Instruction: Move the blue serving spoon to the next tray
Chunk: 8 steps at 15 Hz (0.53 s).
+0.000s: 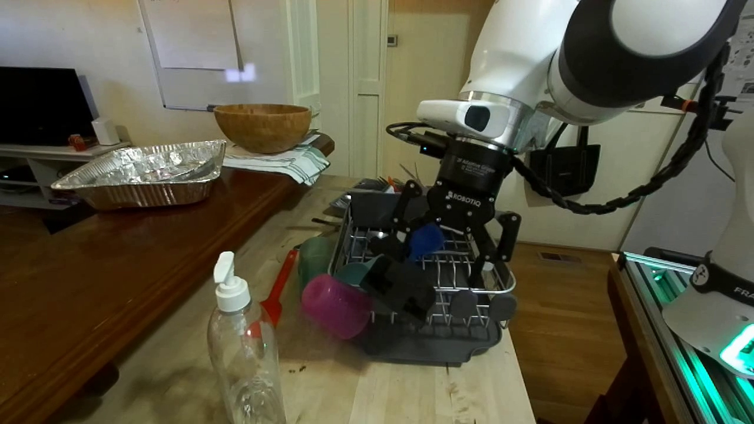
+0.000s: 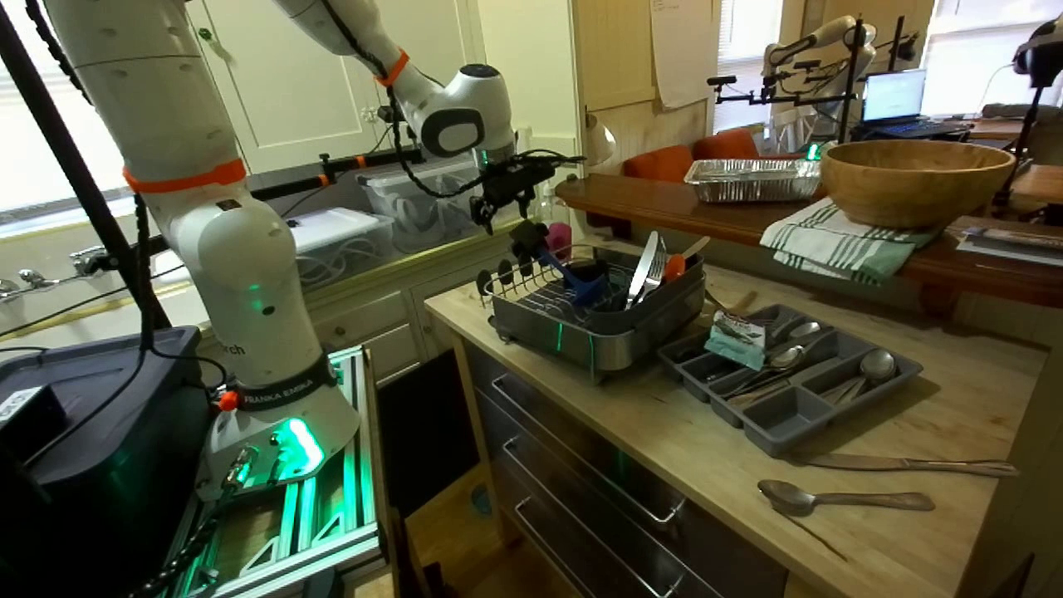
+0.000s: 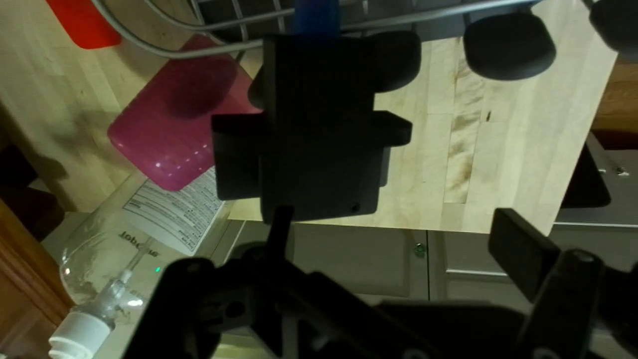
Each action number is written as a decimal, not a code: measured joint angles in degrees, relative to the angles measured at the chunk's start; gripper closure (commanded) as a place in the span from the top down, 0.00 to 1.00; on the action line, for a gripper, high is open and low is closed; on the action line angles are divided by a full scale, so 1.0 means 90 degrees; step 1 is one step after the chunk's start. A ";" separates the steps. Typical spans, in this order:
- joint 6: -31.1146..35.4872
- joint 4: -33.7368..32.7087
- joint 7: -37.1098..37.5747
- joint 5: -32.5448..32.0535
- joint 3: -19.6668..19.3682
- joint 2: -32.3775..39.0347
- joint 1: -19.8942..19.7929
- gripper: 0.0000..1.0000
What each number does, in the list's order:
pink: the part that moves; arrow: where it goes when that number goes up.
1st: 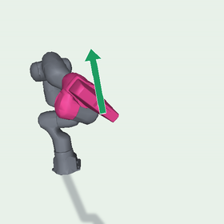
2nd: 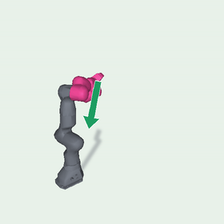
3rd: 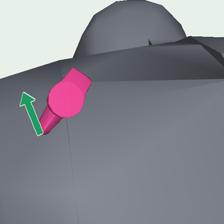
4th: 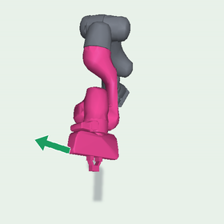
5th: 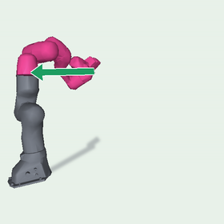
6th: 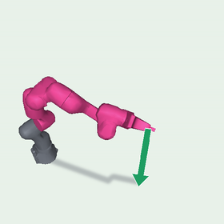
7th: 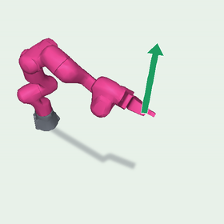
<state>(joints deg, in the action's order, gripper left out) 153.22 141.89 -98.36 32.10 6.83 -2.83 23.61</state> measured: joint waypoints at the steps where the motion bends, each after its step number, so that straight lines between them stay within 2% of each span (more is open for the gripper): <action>1: -0.0053 -0.0021 0.0000 -0.0047 0.0071 0.0060 -0.0083 1.00; 8: -0.0048 -0.0081 0.0328 -0.0710 0.0400 0.0314 -0.0538 1.00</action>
<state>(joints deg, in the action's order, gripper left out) 152.79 141.15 -95.41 25.71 10.43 0.00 18.77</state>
